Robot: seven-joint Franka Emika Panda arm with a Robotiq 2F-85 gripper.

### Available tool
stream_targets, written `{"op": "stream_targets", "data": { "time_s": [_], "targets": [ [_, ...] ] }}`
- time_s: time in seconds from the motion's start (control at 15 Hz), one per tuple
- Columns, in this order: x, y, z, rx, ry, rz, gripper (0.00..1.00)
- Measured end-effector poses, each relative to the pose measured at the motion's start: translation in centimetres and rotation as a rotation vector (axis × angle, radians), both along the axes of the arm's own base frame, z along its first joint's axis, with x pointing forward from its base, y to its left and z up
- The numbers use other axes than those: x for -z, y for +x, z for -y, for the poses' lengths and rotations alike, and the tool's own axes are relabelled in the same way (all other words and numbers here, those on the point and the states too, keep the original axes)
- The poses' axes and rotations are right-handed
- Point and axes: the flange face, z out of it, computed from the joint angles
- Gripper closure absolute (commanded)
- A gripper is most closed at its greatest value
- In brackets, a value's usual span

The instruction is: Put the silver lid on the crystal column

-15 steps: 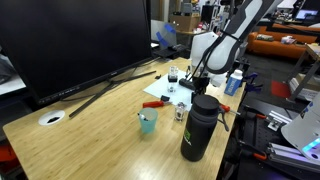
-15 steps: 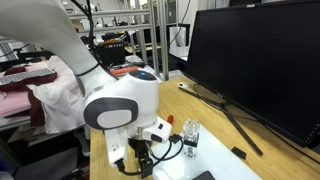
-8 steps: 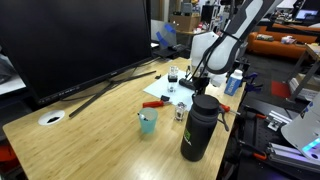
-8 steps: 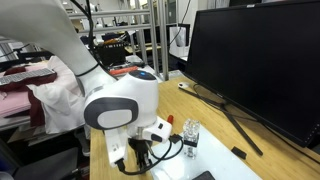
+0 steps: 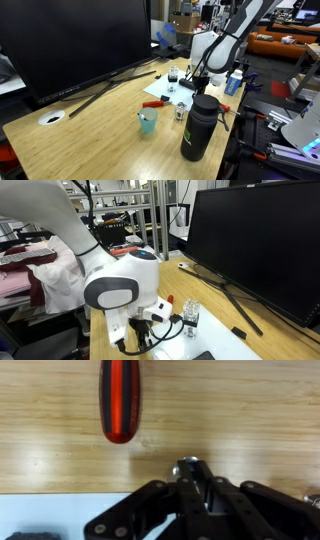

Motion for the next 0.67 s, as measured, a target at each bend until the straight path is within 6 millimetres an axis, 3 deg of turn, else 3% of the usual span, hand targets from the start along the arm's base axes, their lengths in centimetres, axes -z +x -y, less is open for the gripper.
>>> {"op": "stream_targets", "data": {
  "time_s": [0.27, 0.67],
  "targets": [
    [-1.5, 0.6, 0.4, 0.020, -0.004, 0.023, 0.97],
    [-7.8, 1.3, -0.2, 0.045, 0.003, 0.044, 0.97]
  ]
}}
